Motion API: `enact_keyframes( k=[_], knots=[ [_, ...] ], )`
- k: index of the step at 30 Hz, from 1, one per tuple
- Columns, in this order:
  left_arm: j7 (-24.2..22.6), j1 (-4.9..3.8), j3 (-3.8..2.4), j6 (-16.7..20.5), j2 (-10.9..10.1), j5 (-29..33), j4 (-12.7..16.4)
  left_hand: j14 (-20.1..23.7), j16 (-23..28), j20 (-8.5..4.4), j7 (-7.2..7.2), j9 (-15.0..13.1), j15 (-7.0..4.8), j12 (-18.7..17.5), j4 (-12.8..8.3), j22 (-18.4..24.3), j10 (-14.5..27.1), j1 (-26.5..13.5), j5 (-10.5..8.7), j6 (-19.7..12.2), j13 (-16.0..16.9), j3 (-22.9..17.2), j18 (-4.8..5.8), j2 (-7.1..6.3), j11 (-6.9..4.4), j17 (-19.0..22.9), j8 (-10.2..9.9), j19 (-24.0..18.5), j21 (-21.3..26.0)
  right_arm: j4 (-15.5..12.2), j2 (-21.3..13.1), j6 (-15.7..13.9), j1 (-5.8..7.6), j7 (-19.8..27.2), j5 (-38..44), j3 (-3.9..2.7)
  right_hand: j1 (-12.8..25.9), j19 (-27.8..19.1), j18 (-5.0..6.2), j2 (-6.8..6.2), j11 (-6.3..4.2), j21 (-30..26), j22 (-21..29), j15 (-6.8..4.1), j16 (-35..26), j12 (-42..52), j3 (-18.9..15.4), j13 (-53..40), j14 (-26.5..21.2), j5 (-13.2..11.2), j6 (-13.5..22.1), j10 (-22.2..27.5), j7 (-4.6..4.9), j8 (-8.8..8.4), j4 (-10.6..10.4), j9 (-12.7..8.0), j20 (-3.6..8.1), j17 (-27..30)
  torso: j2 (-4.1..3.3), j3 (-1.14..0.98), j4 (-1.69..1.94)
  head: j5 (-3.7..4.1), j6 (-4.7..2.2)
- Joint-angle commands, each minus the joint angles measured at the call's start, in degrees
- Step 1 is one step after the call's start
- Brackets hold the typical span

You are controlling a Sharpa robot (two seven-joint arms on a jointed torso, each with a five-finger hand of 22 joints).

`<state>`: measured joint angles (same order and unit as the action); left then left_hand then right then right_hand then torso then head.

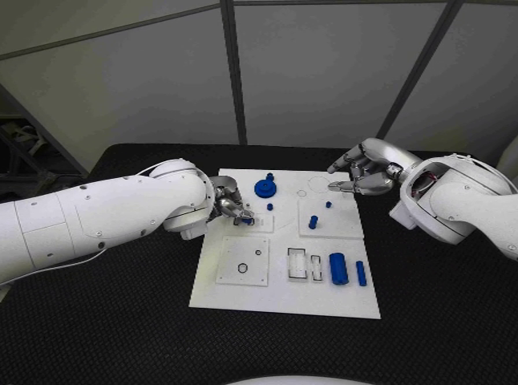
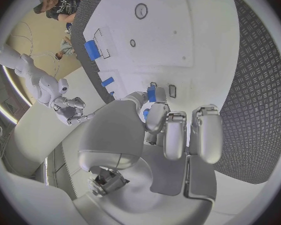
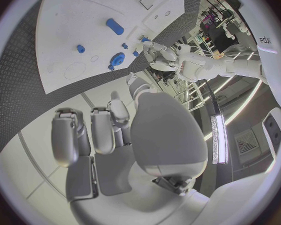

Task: Assemble the parts on the task board

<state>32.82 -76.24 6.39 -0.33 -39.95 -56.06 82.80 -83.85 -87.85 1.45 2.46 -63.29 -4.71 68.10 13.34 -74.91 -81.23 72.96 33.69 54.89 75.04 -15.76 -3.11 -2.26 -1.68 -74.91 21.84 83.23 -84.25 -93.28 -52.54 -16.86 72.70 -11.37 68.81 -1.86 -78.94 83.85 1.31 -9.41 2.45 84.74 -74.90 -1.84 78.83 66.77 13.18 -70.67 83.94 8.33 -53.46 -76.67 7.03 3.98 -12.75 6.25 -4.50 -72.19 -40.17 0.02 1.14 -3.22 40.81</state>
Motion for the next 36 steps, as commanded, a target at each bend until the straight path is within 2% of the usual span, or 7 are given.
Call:
enact_keyframes(
  k=[1,5,9,19,24,31,36],
  knots=[
    [0.3,0.04,-0.04,0.5,0.2,-2.8,-0.2,-5.6,-0.1,-0.02,-0.08,-0.1,-0.34,-0.1,-10.5,-4.5,-0.2,-0.6,-0.04,0.4,4.0,-11.0,0.58,-0.07,0.02,-13.4,0.3,0.5,-0.2,-0.2,0.1,0.4,0.11,0.4,0.2,-0.04,-0.2,1.1,0.69,0.18,-0.14,-0.2,-7.0,-0.2,-0.3,0.0,-0.1,0.1,2.0,0.4,-0.3,-0.2,0.16,-0.06,-0.4,0.0,0.1,0.0,-0.04,0.01,0.02,0.04,0.0],
    [0.2,0.1,-0.04,0.2,0.3,-3.0,-0.3,-5.6,-0.2,-0.02,-0.09,-0.1,-0.34,0.1,-10.6,-4.7,-0.3,-0.7,-0.05,0.5,4.0,-11.1,0.62,-0.12,0.01,-13.5,0.3,0.6,-0.3,-0.2,0.1,0.4,0.11,0.4,0.2,-0.04,-0.2,1.1,0.69,0.18,-0.14,-0.2,-7.0,-0.2,-0.3,0.0,-0.1,0.1,2.0,0.4,-0.3,-0.2,0.16,-0.06,-0.4,0.0,0.1,0.0,-0.05,0.02,0.01,0.09,-0.03],
    [0.1,0.13,-0.04,-0.7,0.5,-3.1,-0.3,-5.6,-0.3,-0.03,-0.1,-0.2,-0.35,0.1,-10.8,-4.7,-0.4,-0.8,-0.22,0.5,4.1,-11.3,0.63,-0.25,0.0,-13.5,0.3,0.6,-0.4,-0.2,0.1,0.4,0.11,0.4,0.2,-0.04,-0.1,1.1,0.68,0.2,-0.14,-0.2,-7.0,-0.2,-0.4,0.0,-0.1,0.1,2.0,0.4,-0.3,-0.2,0.17,-0.07,-0.5,0.0,0.11,0.0,-0.02,0.02,0.04,0.19,0.24],
    [0.1,0.13,-0.05,-2.5,1.2,-3.1,-0.9,-5.6,-0.3,-0.03,-0.1,-0.2,-0.34,0.0,-11.0,-4.6,-0.4,-1.0,-0.49,0.6,4.0,-11.6,0.62,-0.3,0.0,-13.5,0.3,0.6,-0.3,-0.2,0.3,0.5,0.11,0.3,0.2,-0.04,-0.1,1.1,0.68,0.2,-0.14,-0.2,-7.0,-0.2,-0.4,0.0,-0.1,0.1,2.0,0.4,-0.3,-0.2,0.17,-0.07,-0.5,0.0,0.11,0.0,0.0,0.04,0.04,0.05,0.13],
    [-0.1,0.13,-0.06,-2.8,1.5,-3.1,-0.8,-5.7,-0.3,-0.03,-0.09,-0.2,-0.34,0.0,-11.1,-4.6,-0.4,-1.1,-0.66,0.6,4.0,-11.7,0.61,-0.3,0.01,-13.5,0.2,0.6,-0.3,-0.2,0.4,0.5,0.11,0.3,0.2,-0.04,-0.1,1.1,0.68,0.2,-0.14,-0.2,-7.0,-0.2,-0.4,0.0,-0.1,0.1,2.0,0.4,-0.3,-0.2,0.17,-0.07,-0.5,0.0,0.11,0.0,0.0,0.04,0.06,0.22,0.21],
    [-0.2,0.12,-0.07,-3.3,2.1,-3.3,-1.2,-5.7,-0.3,-0.03,-0.09,-0.2,-0.34,-0.1,-11.1,-4.6,-0.4,-1.1,-0.75,0.6,4.0,-11.8,0.61,-0.31,0.0,-13.5,0.2,0.6,-0.3,-0.2,0.6,0.8,0.11,0.4,0.2,-0.04,0.0,1.1,0.68,0.24,-0.14,-0.2,-7.0,-0.19,-0.4,0.0,-0.1,0.1,2.0,0.4,-0.3,-0.2,0.16,-0.08,-0.6,0.0,0.11,0.0,-0.01,0.02,0.04,0.15,0.05],
    [0.0,0.12,-0.07,-4.3,2.4,-3.8,-1.5,-5.6,-0.3,-0.03,-0.1,-0.3,-0.34,-0.1,-11.2,-4.6,-0.3,-1.2,-0.8,0.6,4.0,-11.9,0.59,-0.33,0.0,-13.5,0.2,0.5,-0.3,-0.2,0.6,1.4,0.11,0.5,0.2,-0.04,0.0,1.1,0.68,0.24,-0.14,-0.2,-7.0,-0.19,-0.4,0.0,-0.1,0.1,2.0,0.4,-0.3,-0.2,0.16,-0.08,-0.6,0.0,0.11,0.0,0.03,-0.01,0.11,-0.14,0.27]
  ],
)
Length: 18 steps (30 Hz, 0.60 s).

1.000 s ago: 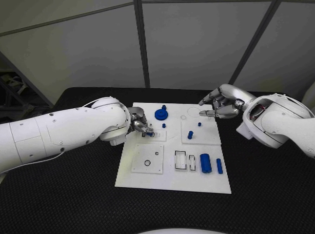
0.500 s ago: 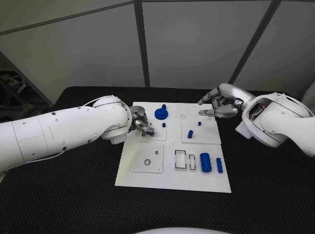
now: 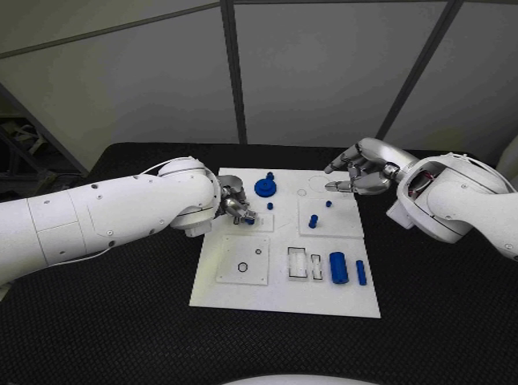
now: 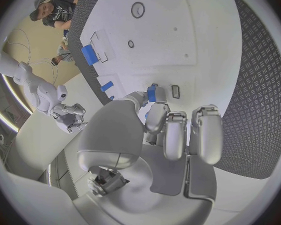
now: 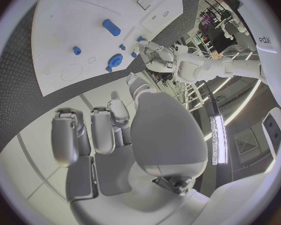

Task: Assemble the parts on the task board

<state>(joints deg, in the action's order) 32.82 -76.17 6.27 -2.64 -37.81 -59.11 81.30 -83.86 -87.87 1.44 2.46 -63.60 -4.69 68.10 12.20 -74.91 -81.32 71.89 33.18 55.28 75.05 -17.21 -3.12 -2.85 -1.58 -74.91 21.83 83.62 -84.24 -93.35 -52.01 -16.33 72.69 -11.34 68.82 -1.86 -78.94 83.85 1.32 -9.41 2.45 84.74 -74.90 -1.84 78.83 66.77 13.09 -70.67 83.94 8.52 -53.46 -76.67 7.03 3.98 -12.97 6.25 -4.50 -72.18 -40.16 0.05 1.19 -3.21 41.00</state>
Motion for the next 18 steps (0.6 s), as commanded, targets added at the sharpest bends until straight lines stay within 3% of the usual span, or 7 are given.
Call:
enact_keyframes(
  k=[1,18],
  knots=[
    [0.0,0.05,0.04,-2.2,0.3,-0.8,-0.1,-5.6,-0.2,-0.02,-0.1,0.0,-0.35,-0.2,-10.1,-4.5,-0.2,-0.1,-0.31,0.2,4.0,-10.5,0.58,0.25,-0.1,-13.5,0.2,0.1,-0.2,-0.2,0.0,0.9,0.11,0.4,0.2,-0.04,0.0,1.1,0.68,0.24,-0.14,-0.2,-7.0,-0.2,-0.4,0.0,0.0,0.1,2.0,0.2,-0.3,-0.2,0.16,-0.08,-0.4,0.0,0.11,0.0,0.03,-0.05,0.07,-0.17,0.07],
    [0.7,0.02,0.04,-4.6,0.7,-0.9,-0.9,-5.6,-0.2,-0.01,-0.09,0.0,-0.35,-0.2,-10.3,-4.5,-0.2,-0.1,-0.29,0.2,4.0,-10.7,0.58,0.22,-0.1,-13.5,0.1,0.1,-0.2,-0.3,0.0,1.1,0.11,0.5,0.2,-0.04,0.0,1.1,0.68,0.24,-0.14,-0.2,-7.0,-0.2,-0.4,0.0,0.0,0.1,2.0,0.2,-0.3,-0.2,0.16,-0.08,-0.4,0.0,0.11,0.0,0.01,-0.01,0.0,-0.23,0.27]
  ],
)
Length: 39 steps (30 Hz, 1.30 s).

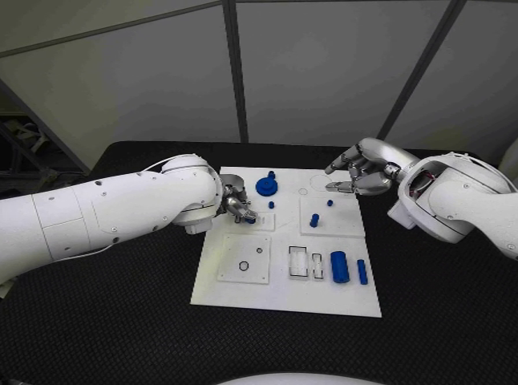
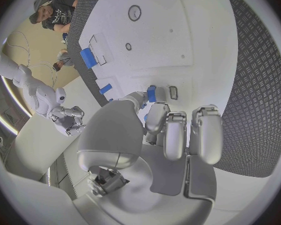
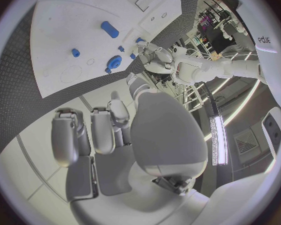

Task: Assemble the parts on the task board

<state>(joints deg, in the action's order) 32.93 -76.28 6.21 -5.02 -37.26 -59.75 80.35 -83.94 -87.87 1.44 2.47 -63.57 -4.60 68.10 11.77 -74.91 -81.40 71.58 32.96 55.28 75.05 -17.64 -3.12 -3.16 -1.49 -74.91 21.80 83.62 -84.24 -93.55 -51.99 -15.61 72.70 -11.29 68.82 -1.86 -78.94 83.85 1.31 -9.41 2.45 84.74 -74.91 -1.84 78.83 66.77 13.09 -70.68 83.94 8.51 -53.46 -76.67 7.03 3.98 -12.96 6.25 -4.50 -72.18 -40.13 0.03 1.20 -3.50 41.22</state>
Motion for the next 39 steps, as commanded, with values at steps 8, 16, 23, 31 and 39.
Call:
enact_keyframes(
  k=[8,16,23,31,39],
  knots=[
    [0.5,0.12,0.11,-2.4,0.6,-0.3,-0.2,-5.5,-0.2,-0.01,-0.09,-0.1,-0.44,-0.2,-10.0,-4.5,-0.1,0.1,0.01,0.3,4.0,-10.5,0.57,0.5,-0.18,-13.5,0.2,0.1,-0.2,-0.1,0.1,0.3,0.1,0.4,0.2,-0.04,0.0,1.1,0.68,0.24,-0.14,-0.2,-7.0,-0.19,-0.4,0.0,0.0,0.1,2.0,0.2,-0.3,-0.2,0.16,-0.08,-0.4,0.0,0.11,0.0,-0.03,0.02,0.03,0.05,0.09],
    [0.3,0.1,0.11,-2.7,1.6,-0.3,-1.1,-5.6,-0.3,-0.01,-0.05,-0.1,-0.42,-0.1,-10.0,-4.5,-0.2,-0.2,0.05,0.3,4.1,-10.6,0.57,0.55,-0.13,-13.5,0.2,0.1,-0.2,-0.2,0.1,0.3,0.1,0.4,0.3,-0.04,0.0,1.1,0.7,0.28,-0.14,-0.3,-6.9,-0.2,-0.4,-0.1,0.0,0.1,2.0,0.2,-0.3,-0.1,0.16,-0.11,-0.5,0.0,0.11,0.0,-0.05,-0.03,-0.05,-0.04,0.24],
    [0.5,0.05,0.11,-3.6,2.4,0.3,-2.3,-5.6,-0.4,0.0,-0.39,-0.8,-0.47,0.1,-8.1,-4.8,-0.6,-3.5,-2.77,1.0,4.3,-10.3,0.62,1.55,-0.28,-13.7,0.3,0.2,-0.3,-0.2,0.2,0.2,0.1,0.3,0.3,-0.04,0.0,1.1,0.7,0.28,-0.14,-0.3,-6.9,-0.2,-0.4,-0.1,0.0,0.1,2.0,0.2,-0.3,-0.1,0.16,-0.11,-0.5,0.0,0.11,0.0,-0.02,-0.02,-0.01,0.03,0.37],
    [0.8,0.03,0.11,-4.8,3.0,0.4,-2.9,-5.7,-0.6,-0.16,-0.92,-1.3,-0.74,0.5,-6.1,-5.0,-0.8,-6.0,-6.91,1.5,4.6,-8.9,0.66,1.47,-0.57,-13.8,0.3,0.3,-0.3,-0.2,0.2,0.2,0.11,0.3,0.3,-0.04,0.0,1.1,0.7,0.28,-0.14,-0.3,-6.9,-0.2,-0.4,-0.1,0.0,0.1,2.0,0.2,-0.3,-0.1,0.16,-0.11,-0.5,0.0,0.11,0.0,-0.02,0.01,-0.01,0.11,0.49],
    [1.0,0.03,0.11,-5.0,3.2,0.4,-3.4,-5.7,-0.8,-0.4,-1.09,-1.4,-0.93,0.8,-3.9,-5.3,-1.0,-7.5,-12.02,2.0,5.0,-7.1,0.72,1.15,-0.76,-14.0,0.0,0.4,-0.4,-0.2,0.2,0.2,0.11,0.3,0.4,-0.04,0.0,1.0,0.72,0.28,-0.14,-0.3,-6.8,-0.2,-0.5,-0.2,0.0,0.2,2.0,0.2,-0.3,-0.1,0.16,-0.12,-0.5,0.0,0.11,0.1,-0.01,0.01,0.02,0.09,0.56]
  ],
)
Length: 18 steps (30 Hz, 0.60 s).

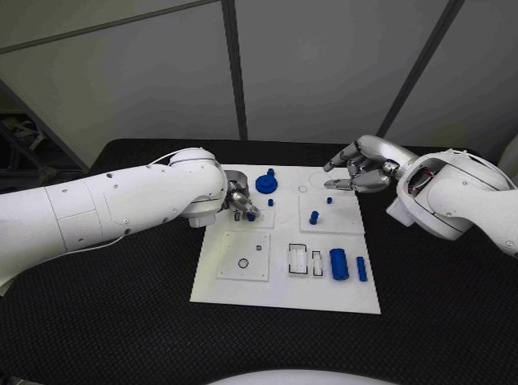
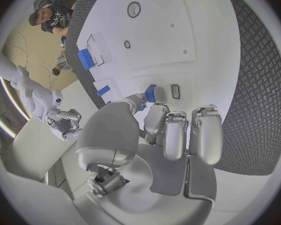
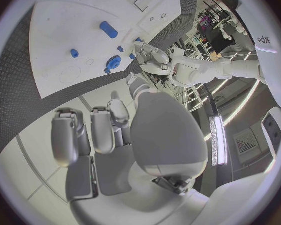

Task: Assemble the parts on the task board

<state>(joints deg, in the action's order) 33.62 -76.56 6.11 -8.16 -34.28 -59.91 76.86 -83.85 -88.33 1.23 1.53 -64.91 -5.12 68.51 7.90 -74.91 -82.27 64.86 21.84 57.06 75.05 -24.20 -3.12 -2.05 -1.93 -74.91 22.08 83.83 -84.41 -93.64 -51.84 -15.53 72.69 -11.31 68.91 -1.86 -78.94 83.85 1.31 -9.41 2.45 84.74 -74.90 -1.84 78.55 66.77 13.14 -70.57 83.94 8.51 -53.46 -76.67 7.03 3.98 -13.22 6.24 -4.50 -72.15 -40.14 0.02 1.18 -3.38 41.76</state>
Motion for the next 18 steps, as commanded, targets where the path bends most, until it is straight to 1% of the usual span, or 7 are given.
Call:
enact_keyframes(
  k=[1,2,6,9,11,12,18],
  knots=[
    [0.4,0.31,0.2,-1.9,0.2,0.6,0.0,-5.8,-0.3,-0.21,-0.17,-0.1,-0.43,0.5,0.2,-5.3,-0.1,-1.0,-1.38,0.3,5.0,-0.3,0.72,-0.11,-0.34,-14.0,-0.4,0.3,-0.2,-0.1,0.0,0.1,0.11,0.3,0.3,-0.04,0.0,1.0,0.72,0.28,-0.14,-0.3,-6.8,-0.2,-0.2,-0.2,0.0,0.1,2.0,0.2,-0.3,-0.1,0.16,-0.12,-0.3,0.0,0.11,0.1,0.0,0.04,0.05,-0.04,0.02],
    [0.4,0.31,0.2,-1.9,0.1,0.6,0.0,-5.8,-0.4,-0.23,-0.21,-0.1,-0.45,0.6,0.6,-5.4,-0.2,-1.4,-1.9,0.5,5.1,0.3,0.74,-0.56,-0.35,-14.0,-0.4,0.3,-0.3,-0.1,0.0,0.1,0.11,0.4,0.3,-0.04,0.0,1.0,0.72,0.28,-0.14,-0.3,-6.8,-0.2,-0.2,-0.2,0.0,0.1,2.0,0.2,-0.3,-0.1,0.16,-0.12,-0.3,0.0,0.11,0.1,0.0,0.04,0.05,-0.04,0.02],
    [0.7,0.32,0.2,-1.7,0.0,0.6,0.0,-5.9,-0.6,-0.34,-0.36,-0.3,-0.58,1.1,2.6,-5.6,-0.4,-2.7,-2.71,1.0,5.5,2.1,0.78,-2.23,-0.47,-14.2,-0.4,0.4,-0.4,-0.1,0.0,0.1,0.11,0.4,0.3,-0.04,0.1,0.9,0.75,0.28,-0.14,-0.4,-6.7,-0.2,-0.3,-0.3,0.0,0.2,2.0,0.2,-0.3,0.0,0.16,-0.12,-0.3,0.0,0.11,0.2,0.02,0.04,0.06,-0.03,0.01],
    [0.7,0.32,0.2,-1.4,-0.2,0.6,0.0,-5.9,-0.7,-0.42,-0.41,-0.4,-0.66,1.4,3.9,-5.8,-0.6,-3.4,-4.54,1.3,5.7,3.4,0.82,-3.17,-0.51,-14.3,-0.4,0.5,-0.4,-0.1,0.0,0.1,0.11,0.4,0.3,-0.04,0.1,0.9,0.75,0.28,-0.14,-0.4,-6.7,-0.2,-0.3,-0.3,0.0,0.2,2.0,0.2,-0.3,0.0,0.16,-0.12,-0.3,0.0,0.11,0.2,0.01,0.05,0.07,0.04,0.0],
    [0.8,0.32,0.2,-1.1,-0.3,0.6,0.1,-5.9,-0.8,-0.47,-0.4,-0.5,-0.69,1.6,4.6,-6.0,-0.6,-3.7,-6.29,1.5,5.8,4.2,0.85,-3.54,-0.51,-14.3,-0.4,0.6,-0.5,-0.1,0.0,0.1,0.11,0.4,0.3,-0.04,0.1,0.9,0.75,0.28,-0.14,-0.4,-6.7,-0.2,-0.3,-0.3,0.0,0.2,2.0,0.2,-0.3,0.0,0.16,-0.12,-0.3,0.0,0.11,0.2,0.02,0.04,0.03,0.0,0.03],
    [0.8,0.32,0.2,-0.9,-0.3,0.6,0.1,-5.9,-0.8,-0.49,-0.42,-0.6,-0.71,1.6,4.9,-6.0,-0.7,-3.8,-6.82,1.5,5.9,4.5,0.86,-3.66,-0.51,-14.4,-0.4,0.6,-0.5,-0.1,0.0,0.1,0.11,0.4,0.3,-0.04,0.1,0.9,0.75,0.28,-0.14,-0.4,-6.7,-0.2,-0.3,-0.3,0.0,0.2,2.0,0.2,-0.3,0.0,0.16,-0.12,-0.3,0.0,0.11,0.2,0.02,0.05,0.03,0.01,0.03],
    [0.7,0.33,0.19,-0.1,-0.6,0.6,0.2,-6.0,-0.9,-0.54,-0.42,-0.8,-0.76,2.0,6.0,-6.3,-0.8,-4.0,-8.25,1.7,6.1,5.5,0.92,-4.06,-0.51,-14.5,-0.3,0.8,-0.6,-0.1,-0.1,-0.1,0.11,0.4,0.4,-0.04,0.1,0.9,0.75,0.28,-0.14,-0.4,-6.7,-0.2,-0.3,-0.3,0.0,0.2,2.0,0.2,-0.3,0.0,0.16,-0.12,-0.3,0.0,0.11,0.2,0.02,0.03,0.05,0.03,0.03]
  ],
)
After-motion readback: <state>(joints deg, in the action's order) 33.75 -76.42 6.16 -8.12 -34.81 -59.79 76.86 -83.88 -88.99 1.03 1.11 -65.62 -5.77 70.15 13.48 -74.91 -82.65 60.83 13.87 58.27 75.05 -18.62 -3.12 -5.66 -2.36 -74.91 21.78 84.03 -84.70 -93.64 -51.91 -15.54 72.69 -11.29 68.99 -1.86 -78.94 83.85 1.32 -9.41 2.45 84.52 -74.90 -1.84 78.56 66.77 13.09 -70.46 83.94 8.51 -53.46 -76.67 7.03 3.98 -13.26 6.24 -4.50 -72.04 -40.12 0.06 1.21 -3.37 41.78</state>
